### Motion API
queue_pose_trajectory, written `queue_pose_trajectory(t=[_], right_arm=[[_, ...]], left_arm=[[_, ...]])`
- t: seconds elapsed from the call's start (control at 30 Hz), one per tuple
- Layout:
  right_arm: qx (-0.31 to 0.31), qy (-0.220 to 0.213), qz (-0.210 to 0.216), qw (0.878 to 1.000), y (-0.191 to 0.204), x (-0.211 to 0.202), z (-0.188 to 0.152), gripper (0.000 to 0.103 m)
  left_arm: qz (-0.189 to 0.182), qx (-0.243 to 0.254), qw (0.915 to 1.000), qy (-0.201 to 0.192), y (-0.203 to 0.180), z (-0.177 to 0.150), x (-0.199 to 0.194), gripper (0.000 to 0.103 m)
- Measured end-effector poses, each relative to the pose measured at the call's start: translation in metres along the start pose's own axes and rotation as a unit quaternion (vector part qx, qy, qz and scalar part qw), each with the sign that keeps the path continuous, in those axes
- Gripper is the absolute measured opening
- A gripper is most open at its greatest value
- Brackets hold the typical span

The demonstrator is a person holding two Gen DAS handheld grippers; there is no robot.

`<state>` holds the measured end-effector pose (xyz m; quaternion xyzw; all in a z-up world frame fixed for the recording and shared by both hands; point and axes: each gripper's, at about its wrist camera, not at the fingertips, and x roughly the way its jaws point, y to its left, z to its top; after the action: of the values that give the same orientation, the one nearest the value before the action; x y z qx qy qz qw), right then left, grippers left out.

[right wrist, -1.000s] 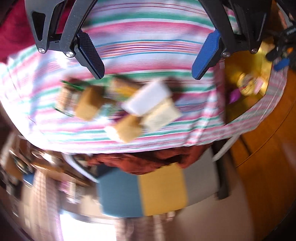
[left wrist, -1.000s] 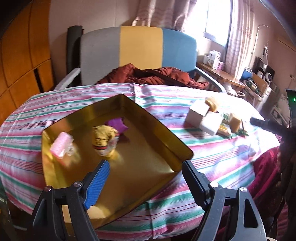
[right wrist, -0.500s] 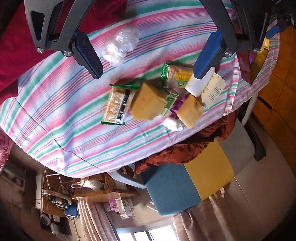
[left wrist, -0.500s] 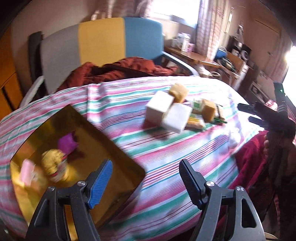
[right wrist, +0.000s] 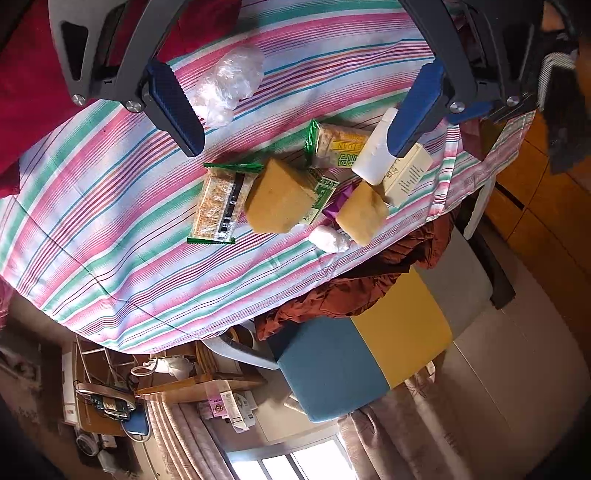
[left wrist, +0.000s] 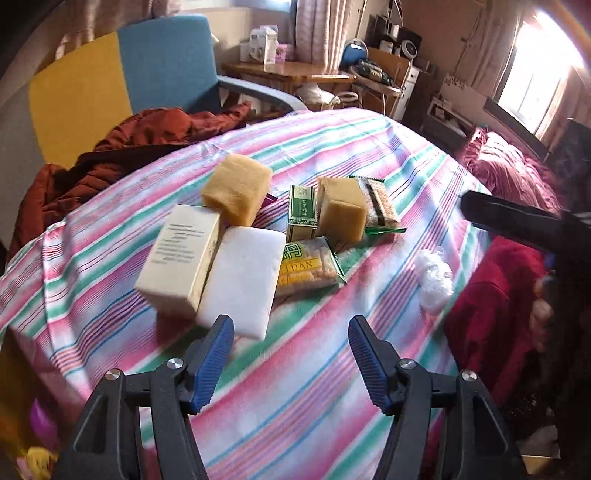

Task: Organize objects
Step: 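Move both tools back over the remaining items, then grasp the white soap bar with the left tool while the right tool grasps the plastic-wrapped bundle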

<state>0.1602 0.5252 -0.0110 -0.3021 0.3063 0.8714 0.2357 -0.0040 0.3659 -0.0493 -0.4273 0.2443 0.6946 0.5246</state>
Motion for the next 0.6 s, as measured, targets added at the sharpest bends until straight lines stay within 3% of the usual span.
queue_pose_trajectory(t=[0.27,0.43,0.53,0.57,0.6], right_arm=[[0.025,0.006,0.029,0.999,-0.01,0.001,0.002,0.1],[0.031,0.007,0.038,0.999,-0.013,0.002,0.003,0.1],[0.033,0.007,0.037,0.999,-0.014,0.003,0.004,0.1],[0.033,0.007,0.037,0.999,-0.014,0.004,0.004,0.1],[0.033,0.007,0.035,0.999,-0.014,0.004,0.004,0.1]], left_arm=[[0.024,-0.003,0.9986,0.048,0.028,0.028,0.062,0.065],[0.026,-0.018,0.9981,0.053,0.041,0.033,0.068,0.065],[0.038,-0.004,0.9985,0.04,0.036,0.027,0.061,0.048],[0.043,0.001,0.9984,0.036,0.034,0.025,0.058,0.036],[0.048,0.0,0.9983,0.034,0.034,0.023,0.056,0.037]])
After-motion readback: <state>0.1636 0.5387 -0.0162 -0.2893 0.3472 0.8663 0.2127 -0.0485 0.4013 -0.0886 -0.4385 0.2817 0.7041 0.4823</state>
